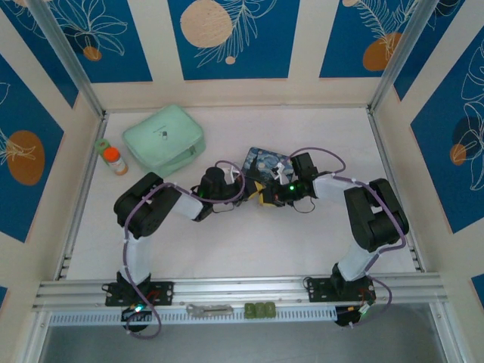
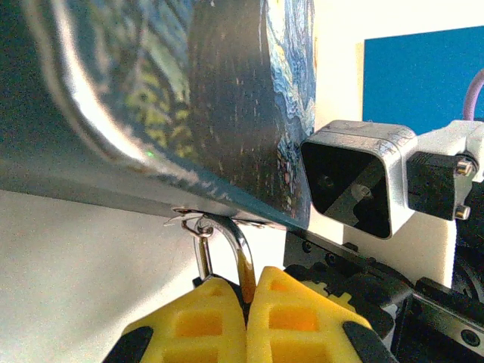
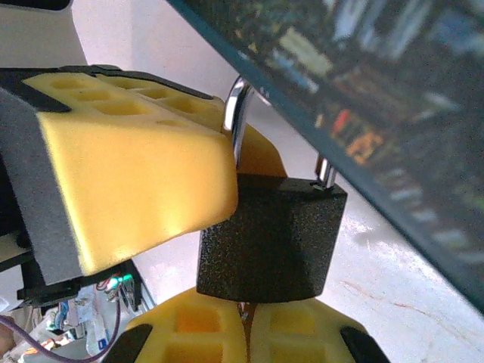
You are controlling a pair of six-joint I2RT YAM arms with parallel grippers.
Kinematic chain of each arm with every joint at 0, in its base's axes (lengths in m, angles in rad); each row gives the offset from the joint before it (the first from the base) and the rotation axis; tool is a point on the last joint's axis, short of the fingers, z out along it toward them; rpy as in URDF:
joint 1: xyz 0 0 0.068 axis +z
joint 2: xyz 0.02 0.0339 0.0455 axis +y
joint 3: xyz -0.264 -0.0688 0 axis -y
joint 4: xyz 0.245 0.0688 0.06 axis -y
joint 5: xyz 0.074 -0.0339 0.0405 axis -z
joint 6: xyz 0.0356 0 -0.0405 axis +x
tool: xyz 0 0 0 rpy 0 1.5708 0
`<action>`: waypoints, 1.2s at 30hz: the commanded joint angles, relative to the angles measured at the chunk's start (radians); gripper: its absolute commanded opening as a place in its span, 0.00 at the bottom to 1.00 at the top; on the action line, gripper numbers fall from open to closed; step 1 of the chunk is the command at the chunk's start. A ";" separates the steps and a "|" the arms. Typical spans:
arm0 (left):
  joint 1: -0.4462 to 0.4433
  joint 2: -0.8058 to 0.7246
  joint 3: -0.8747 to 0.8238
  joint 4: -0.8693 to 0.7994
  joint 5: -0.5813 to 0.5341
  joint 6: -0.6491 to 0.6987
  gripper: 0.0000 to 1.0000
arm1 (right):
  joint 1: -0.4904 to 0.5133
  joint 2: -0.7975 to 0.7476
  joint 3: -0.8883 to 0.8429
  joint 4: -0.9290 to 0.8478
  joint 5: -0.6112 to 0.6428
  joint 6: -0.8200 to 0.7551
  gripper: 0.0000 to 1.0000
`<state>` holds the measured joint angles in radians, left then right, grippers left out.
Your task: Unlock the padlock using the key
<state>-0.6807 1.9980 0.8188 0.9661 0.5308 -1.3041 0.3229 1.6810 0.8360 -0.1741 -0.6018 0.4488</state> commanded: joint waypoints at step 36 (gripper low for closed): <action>0.025 -0.134 -0.197 0.007 -0.032 0.083 0.48 | 0.368 -0.260 0.141 -0.360 0.970 0.100 0.67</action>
<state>-0.6819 1.9209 0.6590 0.9287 0.5186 -1.1999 0.6392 1.3827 0.9249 -0.4885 0.2111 0.5167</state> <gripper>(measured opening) 0.476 0.673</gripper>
